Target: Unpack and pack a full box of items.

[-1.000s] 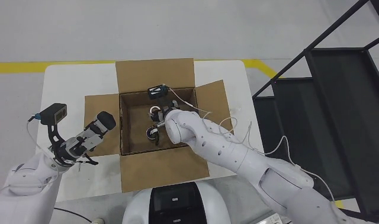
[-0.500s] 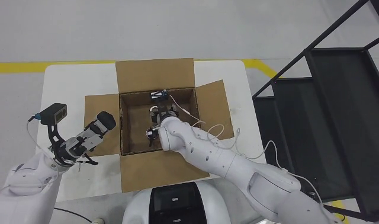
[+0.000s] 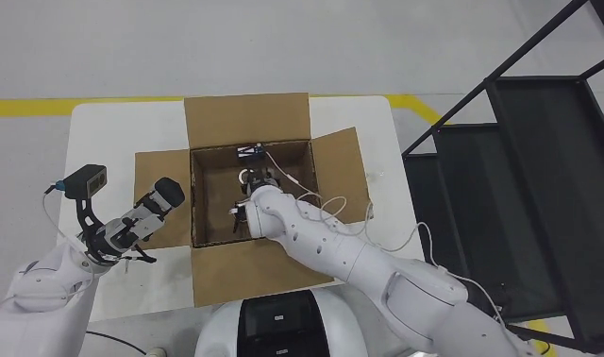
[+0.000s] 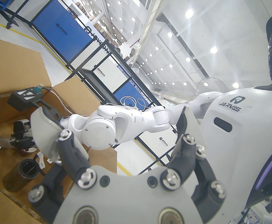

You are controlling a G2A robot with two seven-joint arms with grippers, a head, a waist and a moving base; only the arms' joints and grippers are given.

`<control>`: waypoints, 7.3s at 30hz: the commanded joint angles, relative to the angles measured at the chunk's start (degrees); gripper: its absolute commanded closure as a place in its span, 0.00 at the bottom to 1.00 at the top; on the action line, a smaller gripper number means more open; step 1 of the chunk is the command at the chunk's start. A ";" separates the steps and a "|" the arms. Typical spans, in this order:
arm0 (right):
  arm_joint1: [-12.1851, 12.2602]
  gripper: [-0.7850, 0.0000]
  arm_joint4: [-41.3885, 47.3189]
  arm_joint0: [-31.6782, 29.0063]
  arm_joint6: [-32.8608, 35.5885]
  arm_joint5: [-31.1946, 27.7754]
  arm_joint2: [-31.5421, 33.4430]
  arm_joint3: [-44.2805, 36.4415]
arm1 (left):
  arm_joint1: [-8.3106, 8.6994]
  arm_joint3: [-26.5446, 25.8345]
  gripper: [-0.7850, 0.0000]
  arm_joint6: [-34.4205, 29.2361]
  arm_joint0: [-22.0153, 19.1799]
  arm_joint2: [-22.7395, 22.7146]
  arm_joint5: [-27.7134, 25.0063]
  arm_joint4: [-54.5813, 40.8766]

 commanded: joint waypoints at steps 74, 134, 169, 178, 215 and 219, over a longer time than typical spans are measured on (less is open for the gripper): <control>1.07 1.00 -23.41 -19.12 3.72 -5.96 15.28 -24.86 | 0.00 0.00 0.00 0.00 0.00 0.00 0.00 0.00; 14.64 1.00 2.83 -49.74 7.53 -38.22 70.88 -41.81 | 0.00 0.00 0.00 0.00 0.00 0.00 0.00 0.00; 13.70 0.00 -13.34 -42.79 7.19 -8.46 57.62 -34.82 | 0.00 0.00 0.00 0.00 0.00 0.00 0.00 0.00; 13.17 0.00 -4.02 -56.77 -6.55 -9.28 62.66 -54.84 | 0.00 0.00 0.00 0.00 0.00 0.00 0.00 0.00; 10.90 0.00 -14.20 -20.76 38.71 -30.58 27.24 -45.67 | 0.00 0.00 0.00 0.00 0.00 0.00 0.00 0.00; 10.67 0.00 -14.23 -19.45 38.88 -29.53 26.72 -43.63 | 0.00 0.00 0.00 0.00 0.00 0.00 0.00 0.00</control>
